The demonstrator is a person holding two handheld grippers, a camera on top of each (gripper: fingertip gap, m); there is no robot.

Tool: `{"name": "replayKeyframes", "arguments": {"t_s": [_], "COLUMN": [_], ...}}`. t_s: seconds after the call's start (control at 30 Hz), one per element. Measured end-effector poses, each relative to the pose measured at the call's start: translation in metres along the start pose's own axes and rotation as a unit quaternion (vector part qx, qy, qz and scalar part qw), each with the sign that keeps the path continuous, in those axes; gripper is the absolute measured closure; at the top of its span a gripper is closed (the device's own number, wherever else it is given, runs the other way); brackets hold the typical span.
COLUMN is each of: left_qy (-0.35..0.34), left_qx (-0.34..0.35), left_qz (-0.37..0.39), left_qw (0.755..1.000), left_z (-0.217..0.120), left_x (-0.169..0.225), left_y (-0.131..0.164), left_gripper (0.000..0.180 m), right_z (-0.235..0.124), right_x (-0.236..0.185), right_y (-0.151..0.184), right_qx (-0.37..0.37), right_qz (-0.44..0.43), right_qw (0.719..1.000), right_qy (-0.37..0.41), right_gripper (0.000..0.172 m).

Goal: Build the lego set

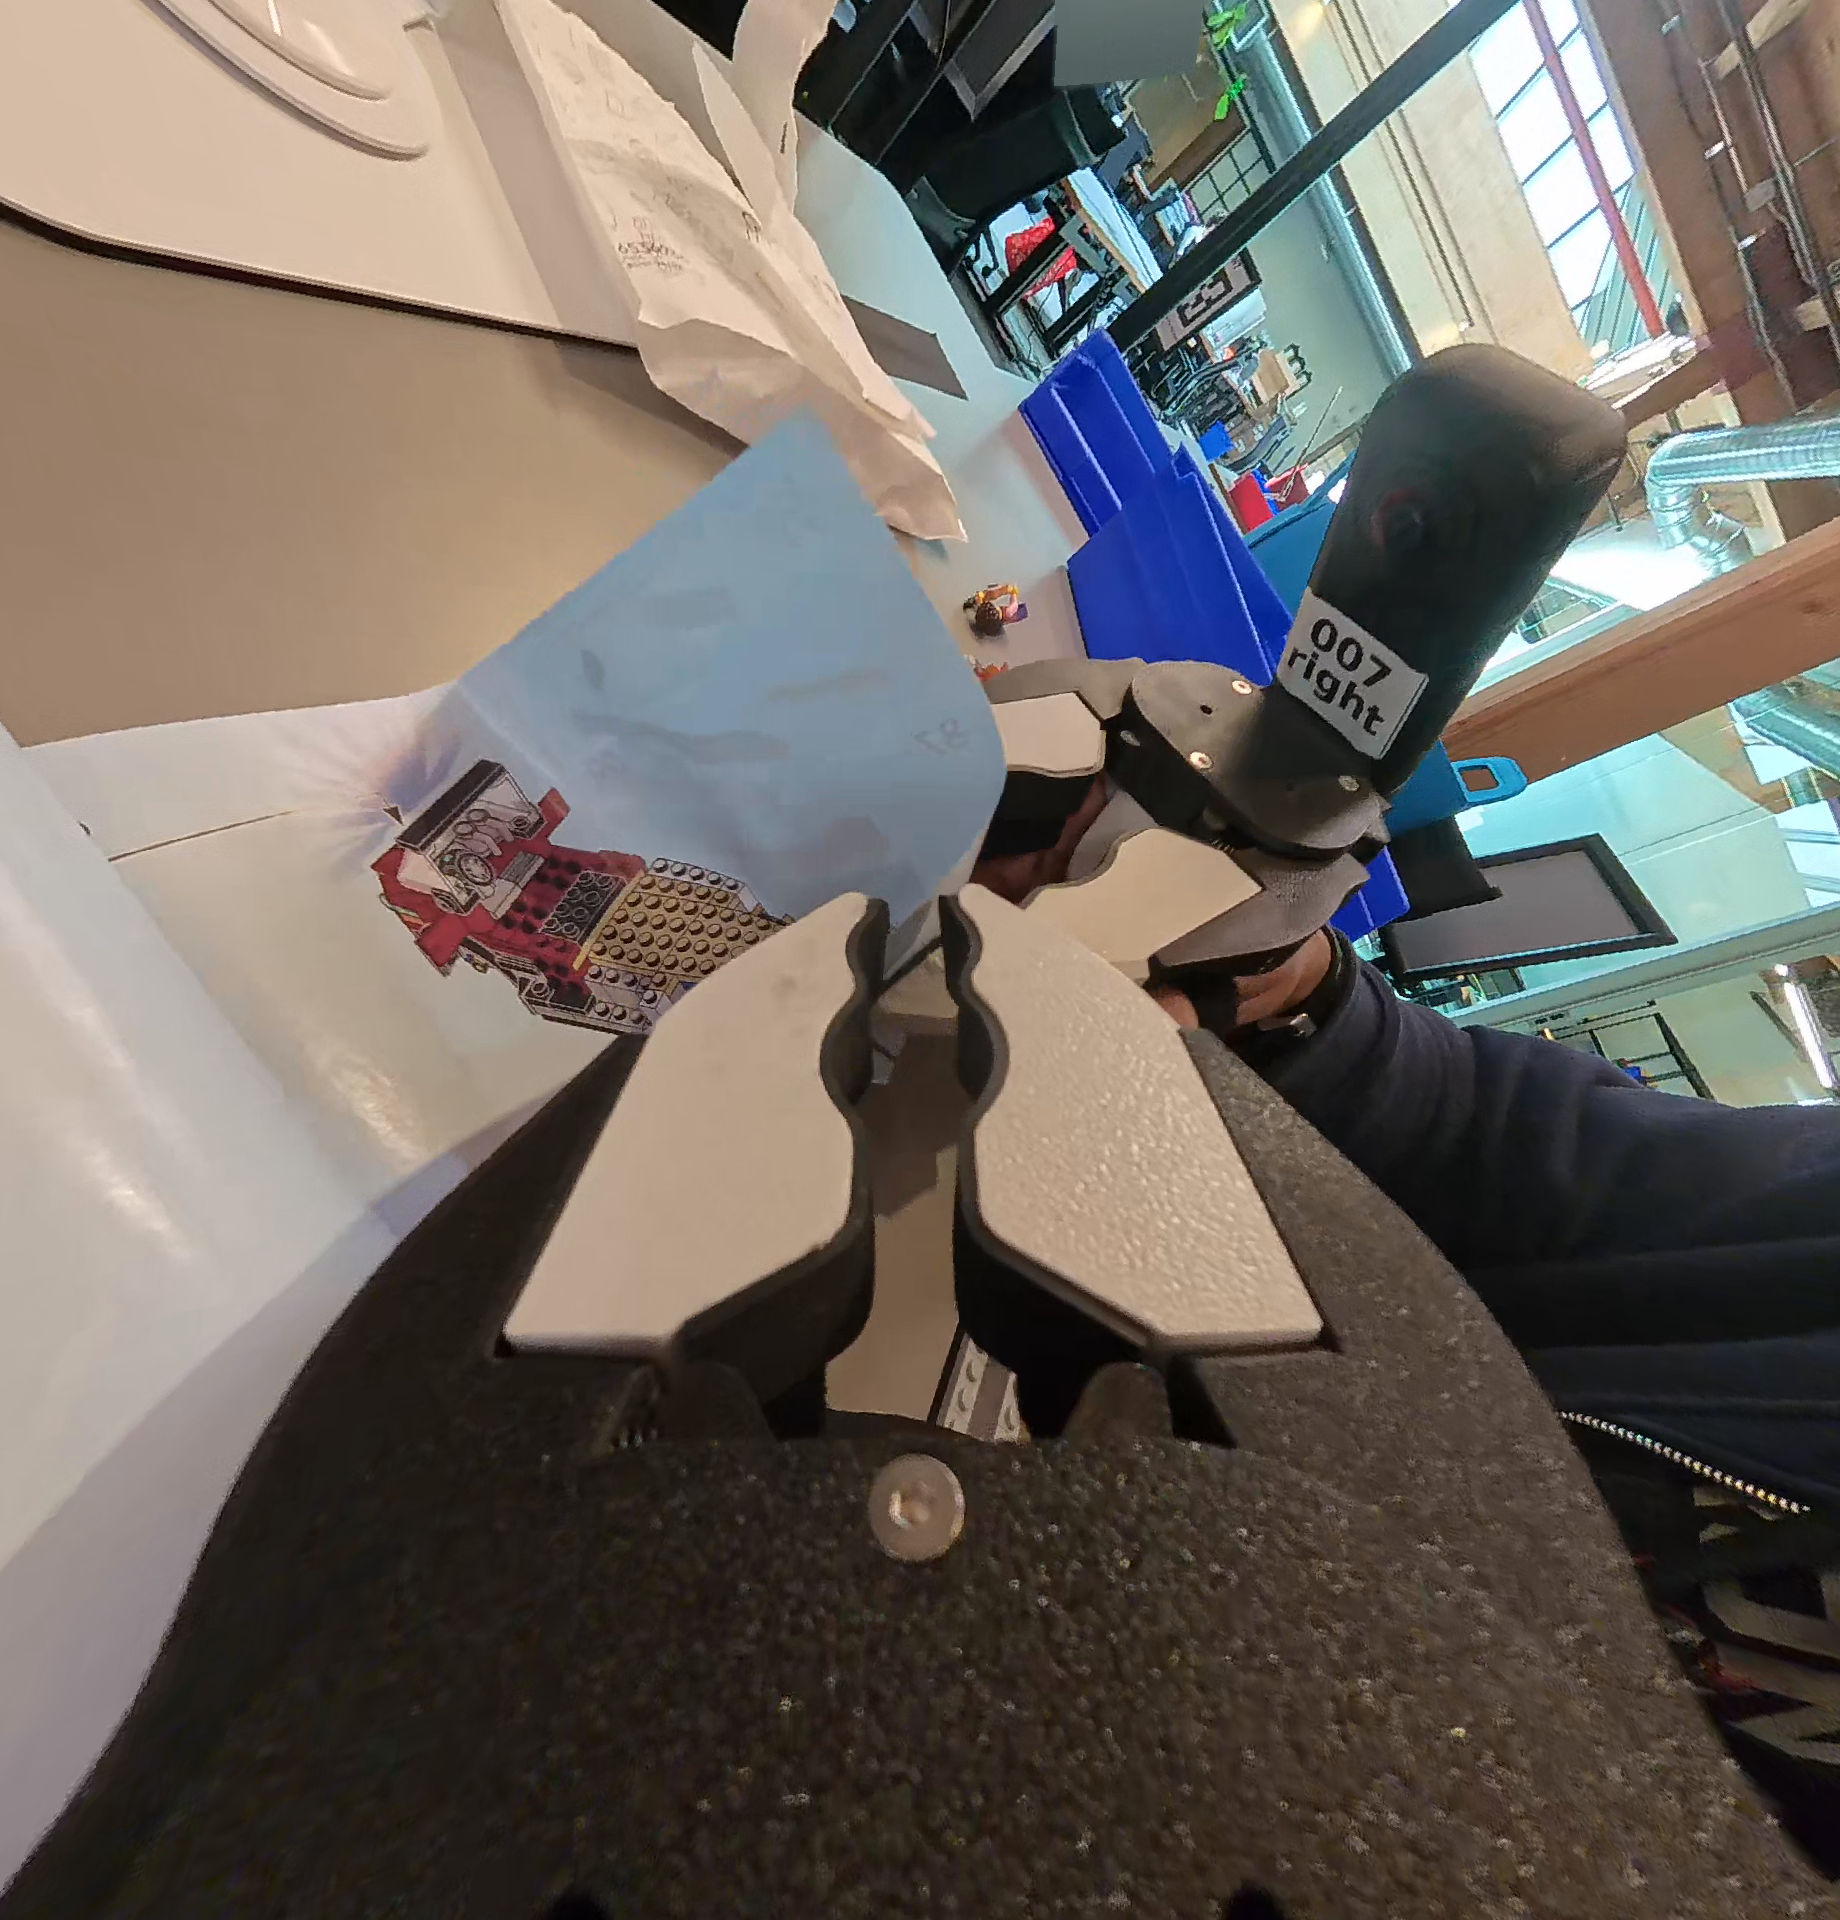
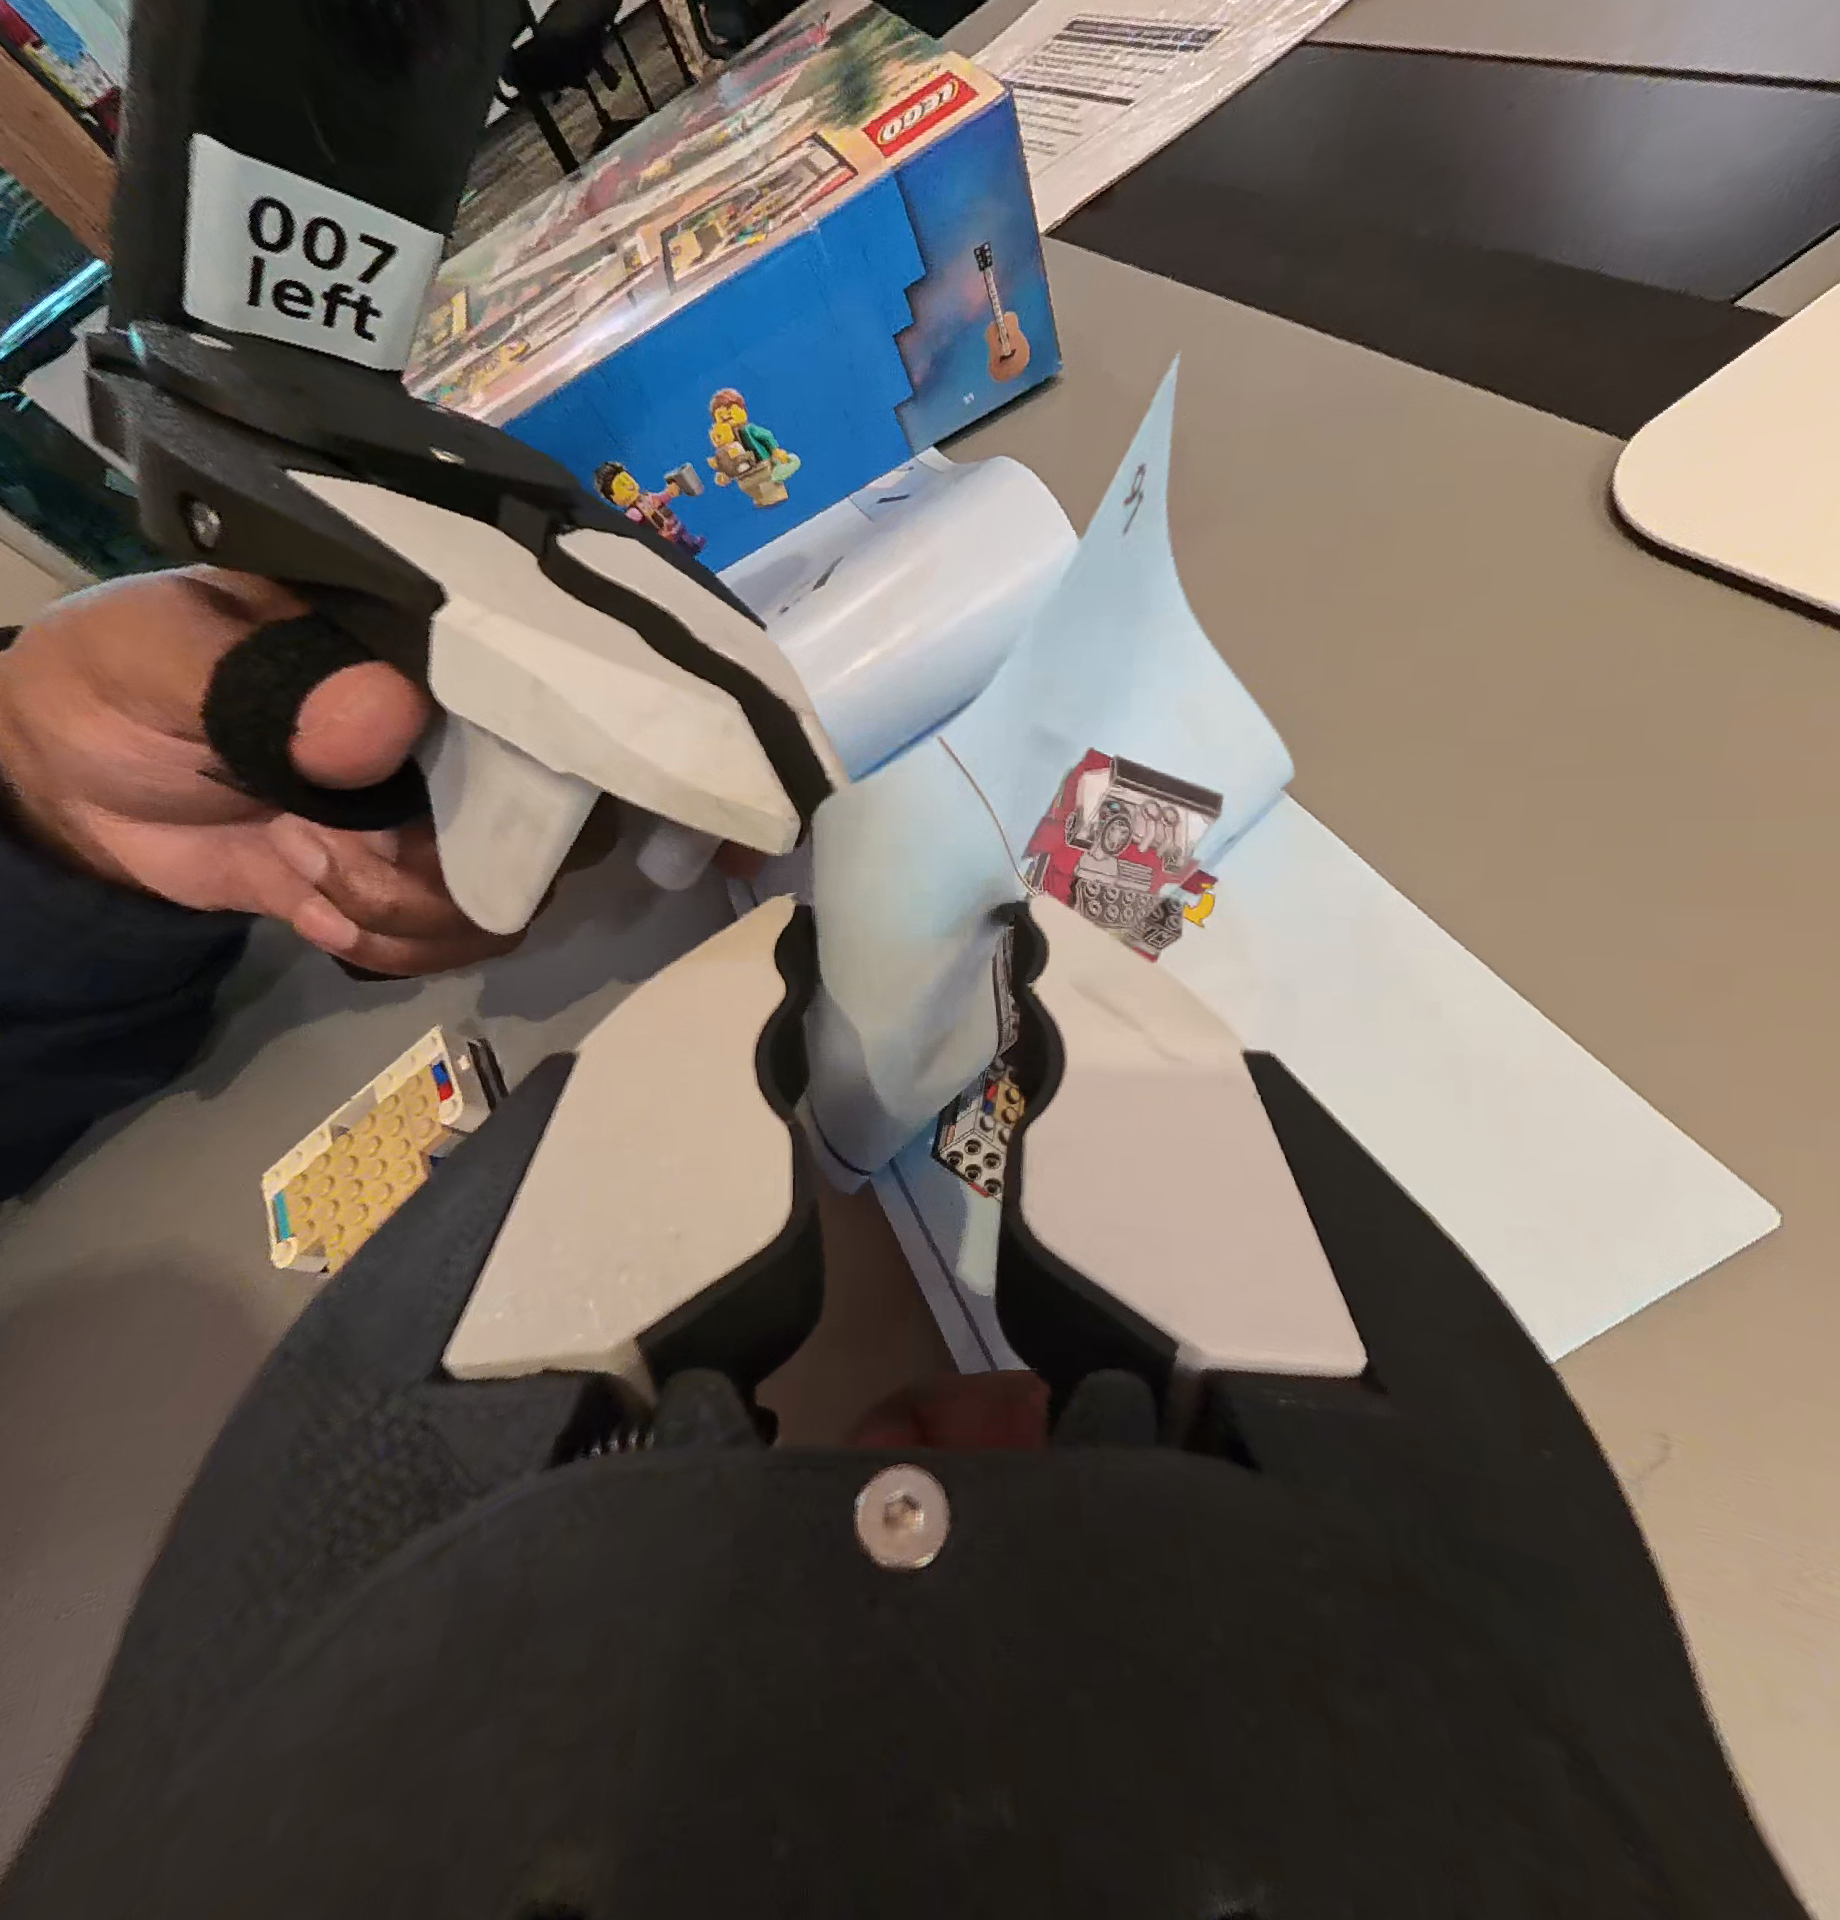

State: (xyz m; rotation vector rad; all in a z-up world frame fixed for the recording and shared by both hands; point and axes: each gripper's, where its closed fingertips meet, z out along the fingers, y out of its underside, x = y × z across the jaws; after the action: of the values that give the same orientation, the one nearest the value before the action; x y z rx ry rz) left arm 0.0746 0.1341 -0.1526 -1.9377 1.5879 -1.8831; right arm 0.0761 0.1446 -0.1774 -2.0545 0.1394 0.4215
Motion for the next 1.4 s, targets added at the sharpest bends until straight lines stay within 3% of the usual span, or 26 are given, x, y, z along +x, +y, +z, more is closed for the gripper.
{"name": "replayKeyframes", "arguments": {"t_s": [0.33,0.5,0.7,0.8,0.9,1.17,1.4], "left_qy": [0.018,0.033,0.054,0.061,0.061,0.069,0.062], "left_qx": [-0.007,-0.011,-0.01,-0.026,-0.037,-0.04,-0.031], "left_qz": [0.023,0.027,0.027,0.041,0.058,0.045,0.041], "left_qw": [1.0,0.999,0.998,0.997,0.996,0.996,0.997], "left_z": [-0.002,-0.001,0.002,0.004,0.005,0.003,0.0], "left_x": [0.005,0.008,0.015,0.018,0.02,0.019,0.016], "left_y": [0.001,0.001,0.003,0.01,0.014,0.014,0.01], "left_gripper": [0.18,0.165,0.164,0.18,0.18,0.18,0.18], "right_z": [-0.013,-0.021,-0.022,-0.019,-0.019,-0.024,-0.031], "right_x": [0.0,-0.003,-0.008,-0.009,-0.006,0.005,0.017], "right_y": [-0.003,-0.006,-0.001,0.003,0.003,-0.001,0.002], "right_qx": [0.009,0.018,0.005,-0.008,-0.007,0.014,-0.005], "right_qz": [0.027,0.042,0.034,0.021,0.011,0.019,0.017], "right_qw": [0.998,0.994,0.993,0.994,0.996,0.997,0.998], "right_qy": [-0.055,-0.096,-0.115,-0.105,-0.09,-0.076,-0.055], "right_gripper": [0.142,0.142,0.139,0.13,0.123,0.131,0.124]}}
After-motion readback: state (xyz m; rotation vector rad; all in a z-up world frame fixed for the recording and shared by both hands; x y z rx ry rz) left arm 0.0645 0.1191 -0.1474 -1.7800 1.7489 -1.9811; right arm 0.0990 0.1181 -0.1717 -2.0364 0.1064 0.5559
